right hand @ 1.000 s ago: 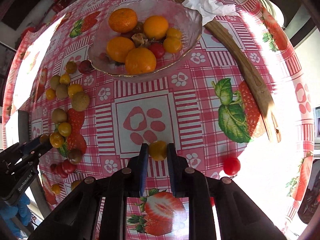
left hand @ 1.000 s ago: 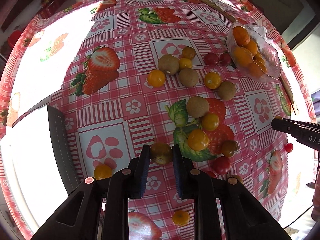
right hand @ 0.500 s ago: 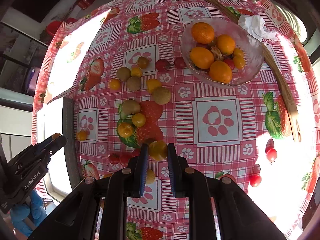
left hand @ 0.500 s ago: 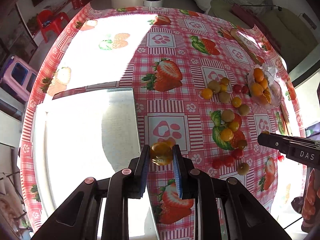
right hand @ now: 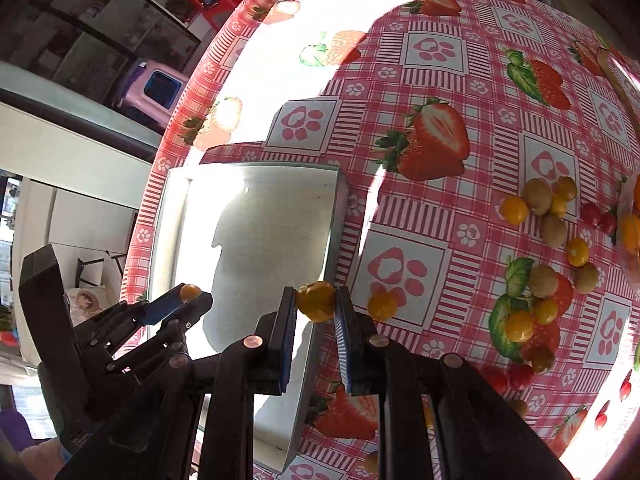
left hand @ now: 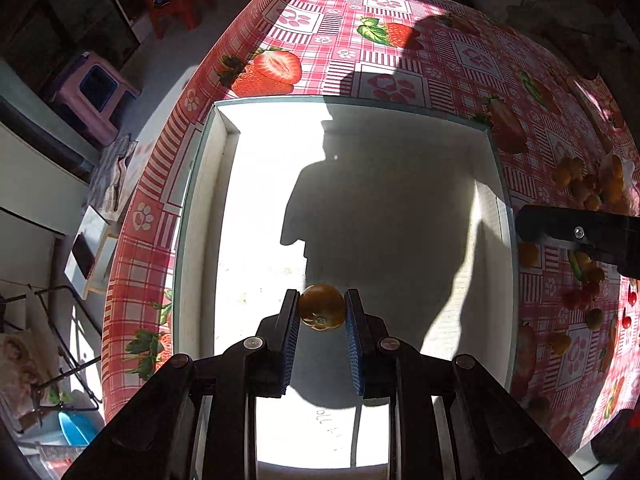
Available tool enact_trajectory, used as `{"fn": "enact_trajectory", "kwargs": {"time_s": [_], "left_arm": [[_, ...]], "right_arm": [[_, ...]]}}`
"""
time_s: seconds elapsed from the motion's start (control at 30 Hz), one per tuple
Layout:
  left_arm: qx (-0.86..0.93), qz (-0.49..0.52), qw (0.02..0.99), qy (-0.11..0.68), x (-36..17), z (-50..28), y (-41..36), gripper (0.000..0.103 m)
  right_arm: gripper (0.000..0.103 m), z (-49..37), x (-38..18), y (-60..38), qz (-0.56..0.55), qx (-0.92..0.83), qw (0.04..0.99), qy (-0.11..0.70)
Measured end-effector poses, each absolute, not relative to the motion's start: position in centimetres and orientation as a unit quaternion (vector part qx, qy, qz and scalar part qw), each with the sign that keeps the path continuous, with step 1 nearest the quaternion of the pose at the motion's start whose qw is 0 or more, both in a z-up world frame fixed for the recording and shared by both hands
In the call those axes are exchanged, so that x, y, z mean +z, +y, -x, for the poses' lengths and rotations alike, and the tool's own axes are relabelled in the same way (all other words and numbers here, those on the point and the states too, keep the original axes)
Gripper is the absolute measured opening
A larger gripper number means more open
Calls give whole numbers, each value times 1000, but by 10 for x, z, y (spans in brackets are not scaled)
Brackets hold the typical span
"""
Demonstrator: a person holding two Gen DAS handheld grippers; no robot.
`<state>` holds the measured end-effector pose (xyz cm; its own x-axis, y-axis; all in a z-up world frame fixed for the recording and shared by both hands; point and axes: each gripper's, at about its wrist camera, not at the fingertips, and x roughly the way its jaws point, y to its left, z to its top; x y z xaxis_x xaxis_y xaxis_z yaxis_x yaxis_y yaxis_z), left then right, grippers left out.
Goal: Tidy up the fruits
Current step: 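Carry both tomatoes over the white tray and open both grippers to drop them, then grasp an orange cherry tomato with the left gripper while the right gripper grasps a red tomato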
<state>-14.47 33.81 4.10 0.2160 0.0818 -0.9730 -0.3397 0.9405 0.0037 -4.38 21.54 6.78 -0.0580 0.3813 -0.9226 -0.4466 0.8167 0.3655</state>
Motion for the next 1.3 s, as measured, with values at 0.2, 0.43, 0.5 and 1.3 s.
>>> {"fn": "enact_trajectory", "kwargs": {"time_s": [0.2, 0.43, 0.5, 1.3], "left_arm": [[139, 103, 769, 615, 28, 153, 343, 24], [146, 72, 772, 614, 23, 158, 340, 86], [158, 56, 783, 599, 29, 163, 340, 88], [19, -25, 805, 593, 82, 114, 223, 88]], "right_arm": [[21, 44, 35, 257, 58, 298, 667, 680], [22, 43, 10, 271, 87, 275, 656, 697], [34, 42, 10, 272, 78, 281, 653, 699], [78, 46, 70, 84, -48, 149, 723, 672]]}}
